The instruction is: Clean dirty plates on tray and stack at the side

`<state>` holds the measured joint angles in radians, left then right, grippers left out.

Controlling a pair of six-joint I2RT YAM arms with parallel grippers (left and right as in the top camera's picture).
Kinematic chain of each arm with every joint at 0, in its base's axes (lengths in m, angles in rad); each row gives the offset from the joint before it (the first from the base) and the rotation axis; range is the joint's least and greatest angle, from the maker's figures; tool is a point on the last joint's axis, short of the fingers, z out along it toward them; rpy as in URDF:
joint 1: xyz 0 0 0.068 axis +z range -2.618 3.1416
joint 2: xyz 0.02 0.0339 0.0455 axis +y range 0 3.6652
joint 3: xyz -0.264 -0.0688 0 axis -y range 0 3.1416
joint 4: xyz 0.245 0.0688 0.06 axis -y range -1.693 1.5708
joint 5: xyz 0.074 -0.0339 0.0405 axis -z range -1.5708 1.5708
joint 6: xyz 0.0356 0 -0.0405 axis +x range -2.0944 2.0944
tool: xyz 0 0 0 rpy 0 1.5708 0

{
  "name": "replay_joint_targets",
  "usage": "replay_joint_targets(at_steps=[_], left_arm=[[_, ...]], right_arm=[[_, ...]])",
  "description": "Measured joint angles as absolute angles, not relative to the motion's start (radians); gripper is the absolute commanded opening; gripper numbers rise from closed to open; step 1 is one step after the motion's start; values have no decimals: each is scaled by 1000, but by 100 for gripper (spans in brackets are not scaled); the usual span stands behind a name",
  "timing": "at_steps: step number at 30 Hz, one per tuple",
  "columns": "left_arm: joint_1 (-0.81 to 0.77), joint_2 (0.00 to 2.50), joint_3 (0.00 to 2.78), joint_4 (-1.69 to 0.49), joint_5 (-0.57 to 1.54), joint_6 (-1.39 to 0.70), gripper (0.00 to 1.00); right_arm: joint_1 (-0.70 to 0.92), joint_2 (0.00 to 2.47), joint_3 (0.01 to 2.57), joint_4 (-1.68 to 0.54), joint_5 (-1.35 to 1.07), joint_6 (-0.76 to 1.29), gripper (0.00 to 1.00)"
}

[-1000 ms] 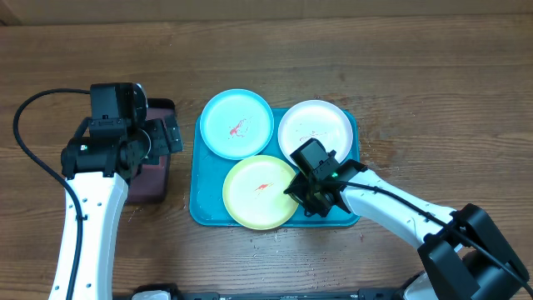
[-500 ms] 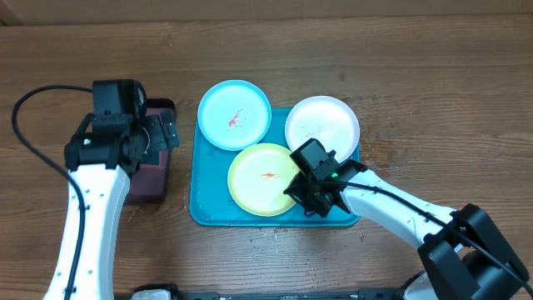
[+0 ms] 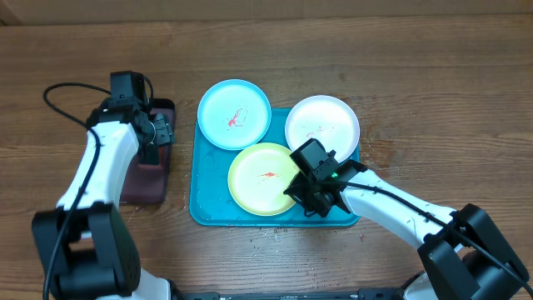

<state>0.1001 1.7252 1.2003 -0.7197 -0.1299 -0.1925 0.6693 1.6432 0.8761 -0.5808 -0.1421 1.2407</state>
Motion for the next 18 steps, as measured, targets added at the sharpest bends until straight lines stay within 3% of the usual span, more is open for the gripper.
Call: replay_joint_targets(at_steps=[10, 15, 18], left_arm=[[119, 1818, 1200, -697, -164, -149, 68], [138, 1850, 1200, -679, -165, -146, 63], [140, 1872, 1200, -657, -159, -146, 49]], right_arm=[[669, 1643, 876, -580, -142, 1241, 6], [669, 1643, 876, -580, -142, 1241, 6], [669, 1643, 876, -580, -142, 1241, 6]])
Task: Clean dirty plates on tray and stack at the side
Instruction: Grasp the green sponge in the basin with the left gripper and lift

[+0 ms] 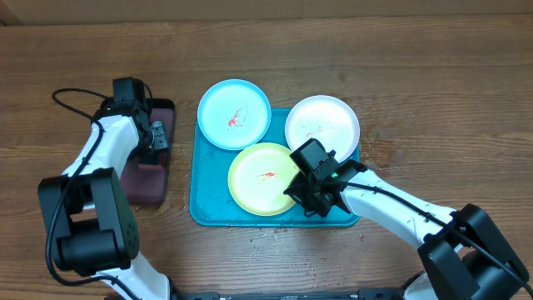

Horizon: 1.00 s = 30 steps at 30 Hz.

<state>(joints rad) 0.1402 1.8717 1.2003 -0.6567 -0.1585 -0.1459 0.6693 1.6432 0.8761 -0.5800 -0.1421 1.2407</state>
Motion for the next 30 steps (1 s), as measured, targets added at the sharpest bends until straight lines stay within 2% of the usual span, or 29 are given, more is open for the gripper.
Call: replay_joint_targets(at_steps=[2, 4, 5, 19, 30], left_arm=[[140, 1884, 1200, -644, -152, -144, 34], [140, 1890, 1200, -630, -145, -137, 6], [140, 1891, 1200, -628, -146, -134, 4], [160, 1871, 1223, -716, -121, -150, 4], [312, 1594, 1177, -635, 200, -77, 4]], right_arm=[[669, 1643, 876, -580, -142, 1241, 6], [669, 1643, 876, -580, -142, 1241, 6], [669, 1643, 876, -580, -142, 1241, 6], [669, 1643, 876, -580, -142, 1241, 6], [669, 1643, 876, -580, -142, 1241, 6]])
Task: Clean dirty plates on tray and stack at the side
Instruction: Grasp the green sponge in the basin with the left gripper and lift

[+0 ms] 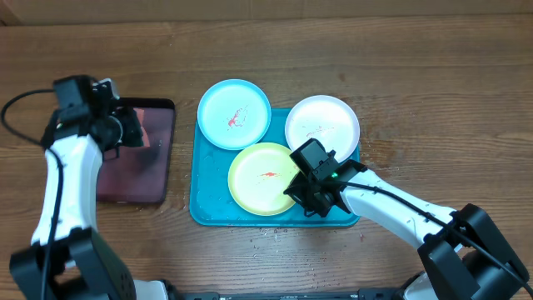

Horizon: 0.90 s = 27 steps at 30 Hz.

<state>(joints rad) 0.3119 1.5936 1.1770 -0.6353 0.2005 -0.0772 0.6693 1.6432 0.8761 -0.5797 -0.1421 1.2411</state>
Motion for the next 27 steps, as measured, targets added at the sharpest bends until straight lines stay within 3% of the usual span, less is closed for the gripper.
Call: replay_joint_targets(at_steps=[11, 27], left_arm=[[483, 1427, 913, -363, 477, -59, 4], [519, 1484, 903, -306, 636, -75, 4]], right_arm=[[669, 1643, 876, -580, -142, 1240, 5], [669, 1643, 876, -577, -142, 1237, 4]])
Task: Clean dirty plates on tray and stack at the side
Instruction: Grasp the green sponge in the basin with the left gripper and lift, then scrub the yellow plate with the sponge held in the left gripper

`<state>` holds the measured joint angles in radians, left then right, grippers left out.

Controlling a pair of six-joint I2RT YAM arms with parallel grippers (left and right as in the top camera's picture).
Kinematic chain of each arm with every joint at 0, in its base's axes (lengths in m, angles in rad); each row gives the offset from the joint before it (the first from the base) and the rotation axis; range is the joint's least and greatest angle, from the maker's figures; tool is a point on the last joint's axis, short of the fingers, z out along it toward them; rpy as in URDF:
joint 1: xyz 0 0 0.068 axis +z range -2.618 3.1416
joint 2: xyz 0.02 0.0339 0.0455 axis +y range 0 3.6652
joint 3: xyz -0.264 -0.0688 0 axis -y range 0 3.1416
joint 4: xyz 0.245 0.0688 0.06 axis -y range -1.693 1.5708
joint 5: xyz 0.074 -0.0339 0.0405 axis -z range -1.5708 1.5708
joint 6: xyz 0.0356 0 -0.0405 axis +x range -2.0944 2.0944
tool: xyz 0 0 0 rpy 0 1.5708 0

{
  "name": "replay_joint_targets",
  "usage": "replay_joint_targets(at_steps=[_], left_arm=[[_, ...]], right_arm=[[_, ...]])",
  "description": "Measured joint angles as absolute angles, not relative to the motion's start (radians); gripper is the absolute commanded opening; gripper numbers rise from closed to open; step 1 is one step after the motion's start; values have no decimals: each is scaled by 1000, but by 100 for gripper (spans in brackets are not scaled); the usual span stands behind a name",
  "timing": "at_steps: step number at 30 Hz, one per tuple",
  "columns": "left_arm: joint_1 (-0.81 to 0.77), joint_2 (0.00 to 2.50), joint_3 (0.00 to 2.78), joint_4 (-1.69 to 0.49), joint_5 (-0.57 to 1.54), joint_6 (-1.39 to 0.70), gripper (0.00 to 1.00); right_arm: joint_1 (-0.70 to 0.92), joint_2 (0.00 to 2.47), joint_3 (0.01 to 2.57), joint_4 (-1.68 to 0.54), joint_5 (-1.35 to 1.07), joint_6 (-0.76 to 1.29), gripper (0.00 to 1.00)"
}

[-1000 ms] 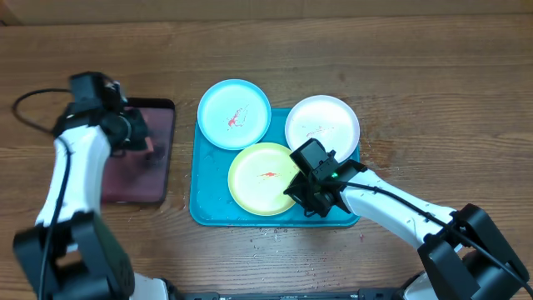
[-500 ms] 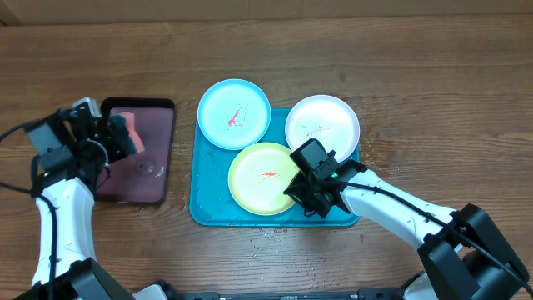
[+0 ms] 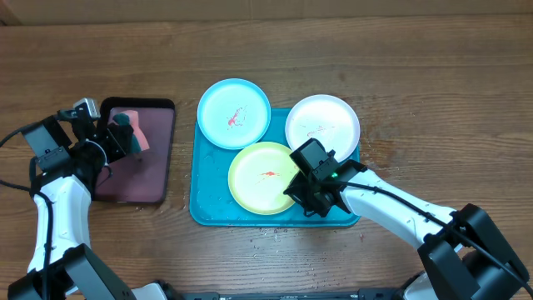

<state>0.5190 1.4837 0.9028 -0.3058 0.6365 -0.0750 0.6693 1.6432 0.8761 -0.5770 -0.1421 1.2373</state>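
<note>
Three dirty plates lie on the teal tray [image 3: 206,210]: a blue plate [image 3: 234,113] at the back left, a white plate [image 3: 322,125] at the back right, and a yellow plate [image 3: 260,179] in front. The blue and yellow ones carry red smears. My right gripper [image 3: 297,187] sits at the yellow plate's right rim and looks shut on it, though its body hides the fingertips. My left gripper [image 3: 127,137] hangs over the upper left of the dark tray, shut on a pink and teal sponge [image 3: 137,136].
The dark maroon tray [image 3: 150,179] lies on the wooden table left of the teal tray. Crumbs and wet specks dot the wood in front of and to the right of the teal tray. The left arm's cable trails off the left edge.
My left arm has swung down and to the left. The sponge now shows plainly in its gripper above the dark tray. The right arm and the three plates have not moved.
My left gripper was first down in the upper part of the dark tray, and stayed there a moment later. Then the arm stood further left, with the gripper at the tray's upper left. Now it holds the sponge there. The right gripper stayed at the yellow plate's rim throughout.
</note>
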Motion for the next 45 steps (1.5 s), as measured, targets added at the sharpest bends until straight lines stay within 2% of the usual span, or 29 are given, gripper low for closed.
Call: replay_joint_targets(at_steps=[14, 18, 23, 28, 35, 45], left_arm=[[514, 1484, 903, -307, 630, -79, 4], [454, 1484, 902, -364, 420, -170, 4], [289, 1487, 902, -405, 123, -238, 4], [125, 1488, 924, -484, -15, -229, 4], [-33, 1489, 1068, -558, 76, -113, 4], [-335, 1591, 1080, -572, 239, -25, 4]], right_arm=[[669, 1643, 876, -576, -142, 1238, 4], [669, 1643, 876, -575, -142, 1238, 4], [669, 1643, 876, -573, -142, 1238, 4], [669, 1643, 876, -572, -142, 1237, 4], [669, 1643, 876, -569, -142, 1234, 4], [669, 1643, 876, -568, -142, 1232, 4]])
